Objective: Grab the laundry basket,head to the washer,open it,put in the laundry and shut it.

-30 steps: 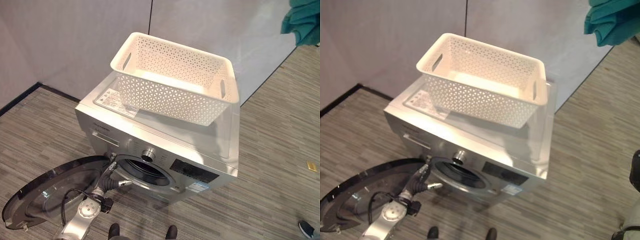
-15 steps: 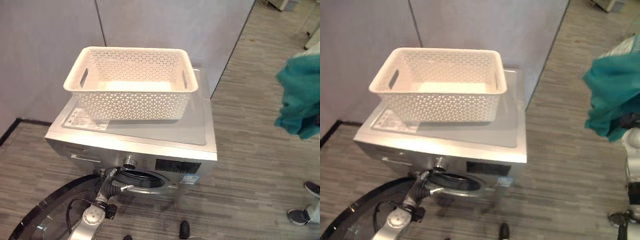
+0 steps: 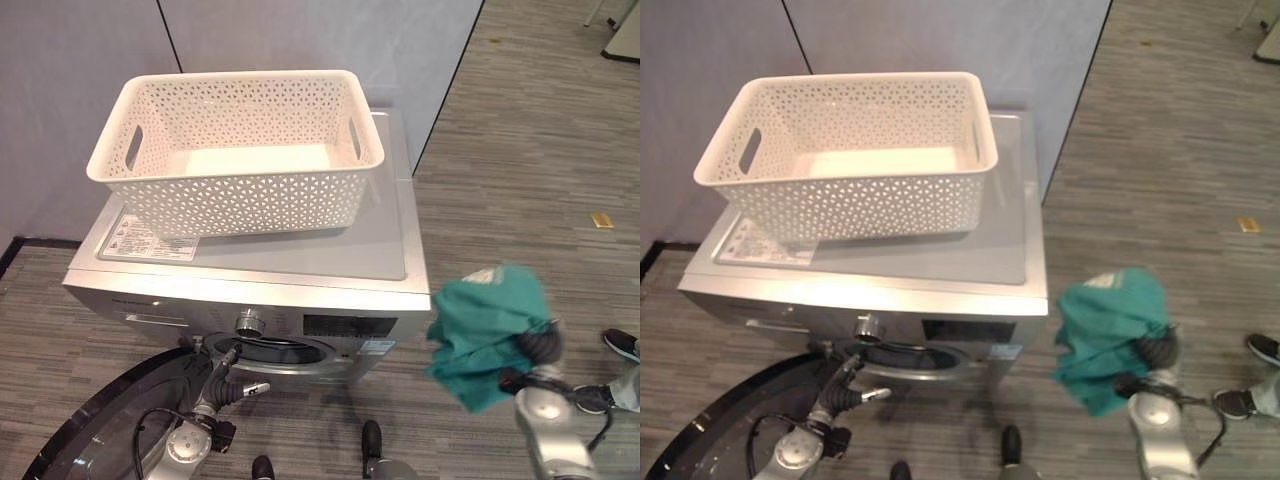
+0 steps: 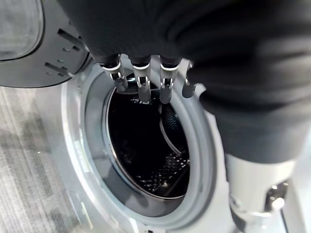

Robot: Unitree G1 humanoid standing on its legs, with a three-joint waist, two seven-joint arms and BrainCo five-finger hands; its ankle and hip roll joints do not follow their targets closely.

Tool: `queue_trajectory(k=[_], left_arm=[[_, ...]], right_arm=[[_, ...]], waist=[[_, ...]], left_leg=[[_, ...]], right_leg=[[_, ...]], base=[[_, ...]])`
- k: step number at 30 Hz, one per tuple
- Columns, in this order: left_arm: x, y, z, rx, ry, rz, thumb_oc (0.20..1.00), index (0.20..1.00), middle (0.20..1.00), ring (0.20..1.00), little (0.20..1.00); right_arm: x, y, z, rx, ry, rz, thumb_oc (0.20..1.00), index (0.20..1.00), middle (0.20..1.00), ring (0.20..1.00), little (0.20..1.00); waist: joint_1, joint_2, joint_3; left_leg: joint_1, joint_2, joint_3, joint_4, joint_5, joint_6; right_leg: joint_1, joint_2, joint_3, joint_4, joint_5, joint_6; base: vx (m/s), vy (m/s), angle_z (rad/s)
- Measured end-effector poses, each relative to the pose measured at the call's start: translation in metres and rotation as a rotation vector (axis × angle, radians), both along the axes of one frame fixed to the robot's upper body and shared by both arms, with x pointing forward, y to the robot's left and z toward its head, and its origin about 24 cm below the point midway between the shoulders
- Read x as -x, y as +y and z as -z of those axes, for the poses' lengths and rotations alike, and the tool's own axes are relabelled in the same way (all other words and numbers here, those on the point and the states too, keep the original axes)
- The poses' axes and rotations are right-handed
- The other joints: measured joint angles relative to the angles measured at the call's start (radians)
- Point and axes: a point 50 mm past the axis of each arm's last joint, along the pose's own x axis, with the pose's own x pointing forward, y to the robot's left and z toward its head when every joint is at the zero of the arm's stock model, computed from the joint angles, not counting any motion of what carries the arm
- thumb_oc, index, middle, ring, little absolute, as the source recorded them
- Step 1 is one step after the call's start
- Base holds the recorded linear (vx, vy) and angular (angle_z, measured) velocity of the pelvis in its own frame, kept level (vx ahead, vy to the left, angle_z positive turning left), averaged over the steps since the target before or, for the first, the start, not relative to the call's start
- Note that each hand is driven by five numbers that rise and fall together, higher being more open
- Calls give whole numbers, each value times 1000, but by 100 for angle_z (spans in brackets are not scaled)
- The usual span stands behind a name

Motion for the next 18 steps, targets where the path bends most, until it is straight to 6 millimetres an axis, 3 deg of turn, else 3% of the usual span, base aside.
queue_trajectory(k=[4,7,9,13,18], left_arm=[[2,-7,2,26,6,5,1000,1000,1000,1000,1000],[5,-13,4,40,16,23,1000,1000,1000,1000,1000],[0,-17,2,44,0,41,1000,1000,1000,1000,1000],[-24,-30,-12,71,-82,72,1000,1000,1000,1000,1000],[-44,-41,-25,66,-165,82,1000,1000,1000,1000,1000]], right_arm=[[13,23,31,-122,119,-59,200,200,200,200,200],[21,43,56,-184,237,-125,200,200,200,200,200],[16,51,61,-209,260,-146,200,200,200,200,200],[-9,94,67,-238,296,-292,200,200,200,200,200],[-58,140,45,-294,209,-369,200,200,200,200,200]], waist=[[16,38,43],[25,51,69],[23,53,91],[25,69,178],[43,82,264]], left_leg=[[-24,-4,-5,0,0,1],[-48,-2,-8,1,5,-6],[-74,-3,-11,1,12,-4],[-111,-4,-25,5,26,-9],[-167,-2,-29,35,28,-12]], right_leg=[[-20,-5,-4,0,-4,2],[-43,-4,-8,0,4,2],[-68,-6,-11,1,9,0],[-94,-6,-23,9,23,-7],[-135,-7,-24,9,35,-14]], base=[[-46,-7,4],[-134,7,2],[-107,16,5],[-109,21,10],[-66,27,3]])
